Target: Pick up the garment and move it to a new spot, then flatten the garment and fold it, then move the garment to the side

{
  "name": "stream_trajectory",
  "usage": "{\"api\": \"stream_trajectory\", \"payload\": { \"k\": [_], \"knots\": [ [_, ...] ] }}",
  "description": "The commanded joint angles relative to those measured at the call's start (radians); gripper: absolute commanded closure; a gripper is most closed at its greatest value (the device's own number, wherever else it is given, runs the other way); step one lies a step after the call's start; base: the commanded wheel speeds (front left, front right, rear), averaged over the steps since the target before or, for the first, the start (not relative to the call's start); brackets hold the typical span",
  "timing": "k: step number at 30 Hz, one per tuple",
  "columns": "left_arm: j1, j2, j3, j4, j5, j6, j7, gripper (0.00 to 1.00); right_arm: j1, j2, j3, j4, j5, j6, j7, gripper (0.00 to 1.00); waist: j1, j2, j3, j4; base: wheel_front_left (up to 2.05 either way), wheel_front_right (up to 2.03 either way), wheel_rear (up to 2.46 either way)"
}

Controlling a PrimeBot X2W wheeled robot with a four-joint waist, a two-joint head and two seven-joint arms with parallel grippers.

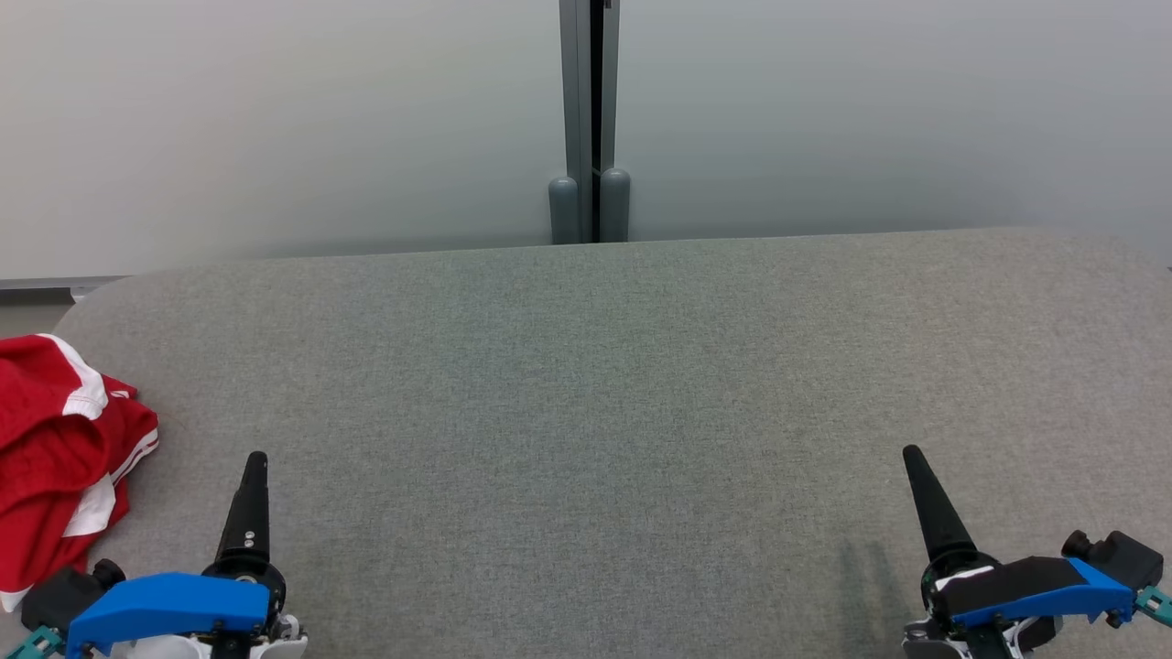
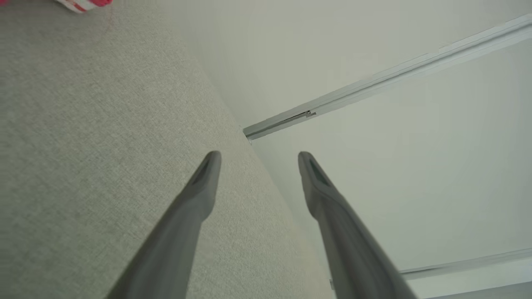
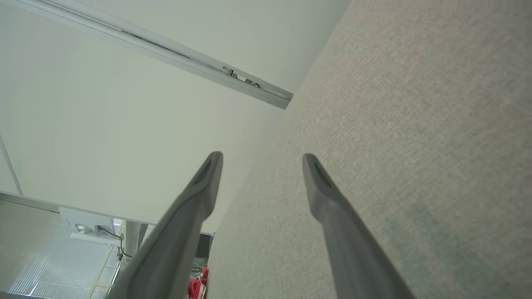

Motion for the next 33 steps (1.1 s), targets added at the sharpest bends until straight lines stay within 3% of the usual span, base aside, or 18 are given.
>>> {"api": "stream_trajectory", "payload": {
  "k": [1,18,33],
  "knots": [
    [-0.027,0.016,-0.01,-0.007,0.051,-0.001,-0.012,0.0,-0.034,-0.008,0.006,-0.009,-0.057,0.001,-0.013,0.0,0.0,0.0,0.0,-0.001,0.0,0.0,0.0],
    [-0.016,0.054,-0.052,0.038,0.356,-0.001,-0.075,0.0,-0.04,-0.004,0.06,0.008,-0.408,0.002,-0.076,0.0,0.0,0.0,0.002,-0.008,0.0,0.0,0.0],
    [0.001,0.087,-0.114,0.058,0.534,-0.001,-0.119,0.0,-0.033,-0.006,0.098,0.016,-0.608,0.002,-0.121,0.0,0.0,0.0,0.003,-0.012,0.0,0.0,0.0]
  ]
}}
